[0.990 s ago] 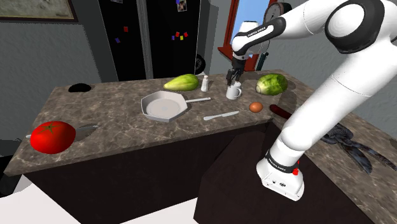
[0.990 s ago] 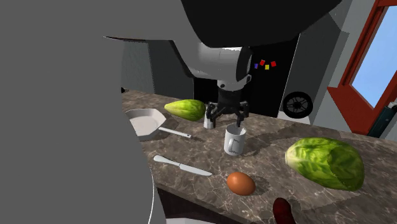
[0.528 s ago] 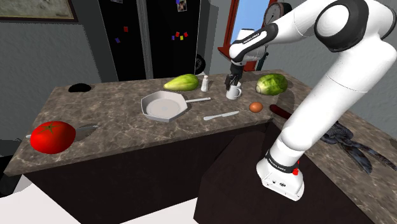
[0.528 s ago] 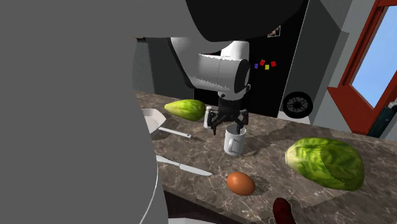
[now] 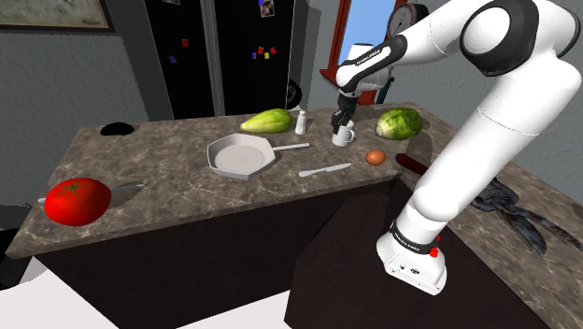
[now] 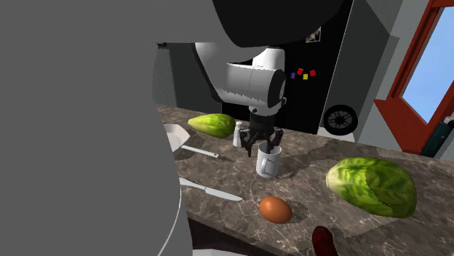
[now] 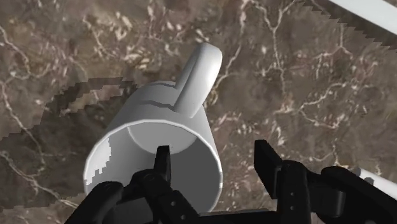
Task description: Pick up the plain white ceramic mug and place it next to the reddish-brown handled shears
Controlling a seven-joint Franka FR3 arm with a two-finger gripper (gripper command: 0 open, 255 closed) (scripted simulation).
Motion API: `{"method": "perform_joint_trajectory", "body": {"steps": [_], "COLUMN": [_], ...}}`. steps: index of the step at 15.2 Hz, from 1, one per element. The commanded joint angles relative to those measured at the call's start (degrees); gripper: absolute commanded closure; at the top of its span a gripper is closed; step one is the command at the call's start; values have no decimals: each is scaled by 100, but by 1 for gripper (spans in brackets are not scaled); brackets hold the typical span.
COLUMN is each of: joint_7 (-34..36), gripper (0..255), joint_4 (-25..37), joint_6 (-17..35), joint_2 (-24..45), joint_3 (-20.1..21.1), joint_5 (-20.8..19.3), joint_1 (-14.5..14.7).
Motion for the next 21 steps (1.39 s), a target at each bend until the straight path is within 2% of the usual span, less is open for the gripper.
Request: {"method": "perform_joint_trajectory", "body": {"steps": [1,9,21], "joint_7": [0,0,175], "gripper": [255,255,255], "joint_4": [0,0,488], "joint_6": [1,0,-968], "joint_2": [0,0,-515], "joint_3": [0,0,89], "joint_5": [0,0,-212], "joint_1": [0,0,-19]}}
